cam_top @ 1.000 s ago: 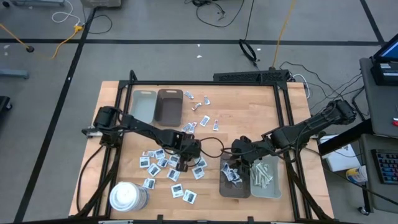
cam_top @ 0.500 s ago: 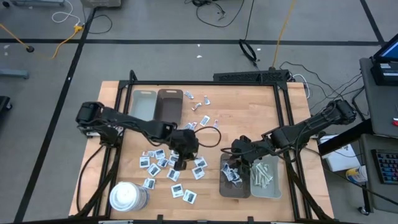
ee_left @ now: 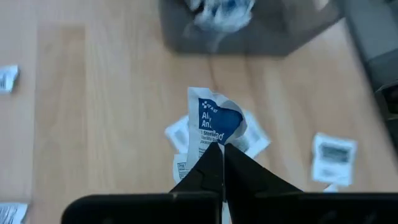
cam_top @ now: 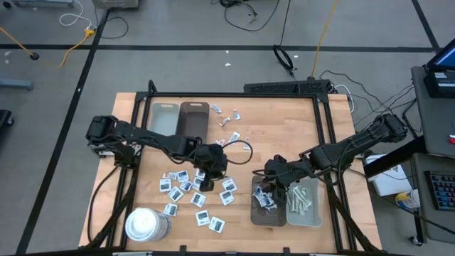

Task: Pick & Place First Aid Supplies
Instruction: Put the white alcohol pad into the bottom black bin

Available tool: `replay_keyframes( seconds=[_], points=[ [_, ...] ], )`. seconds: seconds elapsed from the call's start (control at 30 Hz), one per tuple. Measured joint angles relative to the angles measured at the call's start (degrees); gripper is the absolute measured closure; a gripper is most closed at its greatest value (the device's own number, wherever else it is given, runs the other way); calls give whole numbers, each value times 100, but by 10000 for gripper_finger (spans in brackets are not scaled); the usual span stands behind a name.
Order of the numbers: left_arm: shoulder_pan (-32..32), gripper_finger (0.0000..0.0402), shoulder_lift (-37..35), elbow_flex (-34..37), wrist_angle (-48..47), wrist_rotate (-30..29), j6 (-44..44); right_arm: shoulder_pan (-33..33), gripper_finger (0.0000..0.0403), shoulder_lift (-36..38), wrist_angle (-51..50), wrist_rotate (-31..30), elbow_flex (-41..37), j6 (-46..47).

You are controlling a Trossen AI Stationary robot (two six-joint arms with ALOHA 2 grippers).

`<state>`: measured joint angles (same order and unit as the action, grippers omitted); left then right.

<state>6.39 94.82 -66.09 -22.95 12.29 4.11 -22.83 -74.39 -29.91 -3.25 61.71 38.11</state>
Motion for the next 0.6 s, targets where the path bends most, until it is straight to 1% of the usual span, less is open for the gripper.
replay_keyframes(
  seconds=[0.13,0.27,0.5,0.6],
  points=[
    [37,399,157,-2,161,-342,-277,0,223,0,-2,-2,0,0],
    [48,393,252,-2,229,-537,-442,0,223,0,0,-2,0,-2],
    [37,379,252,-2,128,-593,-497,0,223,0,-1,-2,0,-2],
    [37,379,252,-2,124,-503,-448,0,223,0,-1,-2,0,-2]
  ],
)
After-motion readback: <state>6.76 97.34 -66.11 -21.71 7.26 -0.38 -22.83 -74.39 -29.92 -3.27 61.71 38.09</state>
